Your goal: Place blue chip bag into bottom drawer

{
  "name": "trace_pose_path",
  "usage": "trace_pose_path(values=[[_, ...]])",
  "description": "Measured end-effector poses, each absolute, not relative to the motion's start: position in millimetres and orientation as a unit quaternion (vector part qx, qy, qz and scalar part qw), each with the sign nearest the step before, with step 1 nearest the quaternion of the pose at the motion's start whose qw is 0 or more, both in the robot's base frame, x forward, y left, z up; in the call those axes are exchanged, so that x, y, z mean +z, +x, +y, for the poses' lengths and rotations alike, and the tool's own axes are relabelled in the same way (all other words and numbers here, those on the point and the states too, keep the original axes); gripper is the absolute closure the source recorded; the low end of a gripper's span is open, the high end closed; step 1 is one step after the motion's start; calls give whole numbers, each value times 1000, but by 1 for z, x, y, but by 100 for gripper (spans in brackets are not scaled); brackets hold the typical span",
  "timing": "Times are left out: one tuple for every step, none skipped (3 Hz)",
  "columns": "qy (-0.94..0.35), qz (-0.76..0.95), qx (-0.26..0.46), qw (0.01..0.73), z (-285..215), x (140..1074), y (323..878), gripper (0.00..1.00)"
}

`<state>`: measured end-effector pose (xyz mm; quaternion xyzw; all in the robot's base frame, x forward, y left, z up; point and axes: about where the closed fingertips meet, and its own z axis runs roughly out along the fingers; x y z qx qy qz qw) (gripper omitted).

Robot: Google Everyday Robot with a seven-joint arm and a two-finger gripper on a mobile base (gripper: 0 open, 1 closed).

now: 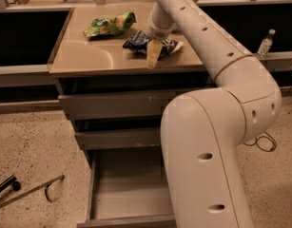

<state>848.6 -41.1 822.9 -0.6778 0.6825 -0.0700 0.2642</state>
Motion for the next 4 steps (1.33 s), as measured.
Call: trace_pose_path(values=[[-678, 683, -70, 264, -41, 823, 849, 19], [-678, 683, -70, 264, -41, 823, 848, 43], [-678, 683, -70, 264, -40, 824, 847, 66], [-675, 689, -60, 257, -52, 844, 816, 89]])
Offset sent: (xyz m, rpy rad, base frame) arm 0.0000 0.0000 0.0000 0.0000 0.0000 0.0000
